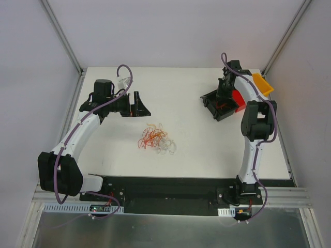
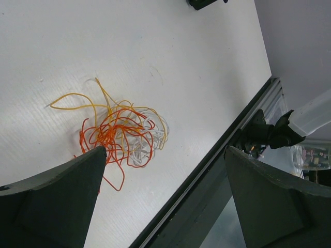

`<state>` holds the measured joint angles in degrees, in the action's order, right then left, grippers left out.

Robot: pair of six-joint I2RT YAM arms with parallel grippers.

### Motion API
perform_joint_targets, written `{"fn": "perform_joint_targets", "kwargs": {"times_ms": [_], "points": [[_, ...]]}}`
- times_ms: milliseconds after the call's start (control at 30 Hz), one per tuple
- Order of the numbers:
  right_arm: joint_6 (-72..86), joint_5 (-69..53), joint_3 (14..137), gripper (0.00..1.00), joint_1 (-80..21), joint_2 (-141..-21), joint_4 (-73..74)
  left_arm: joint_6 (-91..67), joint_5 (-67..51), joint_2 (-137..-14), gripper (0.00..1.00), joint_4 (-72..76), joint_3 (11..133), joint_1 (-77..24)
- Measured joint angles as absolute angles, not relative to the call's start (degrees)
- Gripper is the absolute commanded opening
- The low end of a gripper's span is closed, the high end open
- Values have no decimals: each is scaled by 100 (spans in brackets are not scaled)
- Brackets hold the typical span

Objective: Untangle the cables

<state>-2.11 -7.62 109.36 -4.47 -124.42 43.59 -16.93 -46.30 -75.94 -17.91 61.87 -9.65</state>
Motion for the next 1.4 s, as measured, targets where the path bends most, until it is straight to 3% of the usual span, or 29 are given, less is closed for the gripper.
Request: {"fn": "perform_joint_targets", "kwargs": {"times_ms": [133,233,333,533,667,833,1000,1167,1233,1400], "points": [[-189,-744,10938,6,-467,-12534,4574,-1695,-4626,-7594,96,-1785,6154,-965],[-189,-681,10938,30,-478,-12512,4683,-1702,-4628,-7594,95,-1787,6132,-965],[-259,-585,10906,47,-489,-12438,4816,-1706,-4628,-7594,96,-1785,6130,-965],[-357,-386,10691,65,-548,-11651,4998,-1710,-4624,-7640,95,-1785,6123,-965],[-366,-121,10263,67,-755,-10777,4925,-1723,-4619,-7828,86,-1782,6121,-967],[-252,82,8812,66,-1712,-9386,4421,-1691,-4134,-8213,77,-1911,6117,-1332],[366,-1033,6934,57,-3181,-8628,2773,-1734,-3264,-8300,62,-2032,6014,-2279],[961,-1754,5863,64,-3988,-8757,1417,-1964,-2241,-7994,83,-2014,5478,-2272],[1129,-1863,5830,68,-4169,-8956,954,-2056,-1973,-7828,84,-1999,5273,-2235],[1675,-2191,5806,70,-4331,-9476,-322,-2147,-1798,-7922,61,-1894,5260,-2228]]}}
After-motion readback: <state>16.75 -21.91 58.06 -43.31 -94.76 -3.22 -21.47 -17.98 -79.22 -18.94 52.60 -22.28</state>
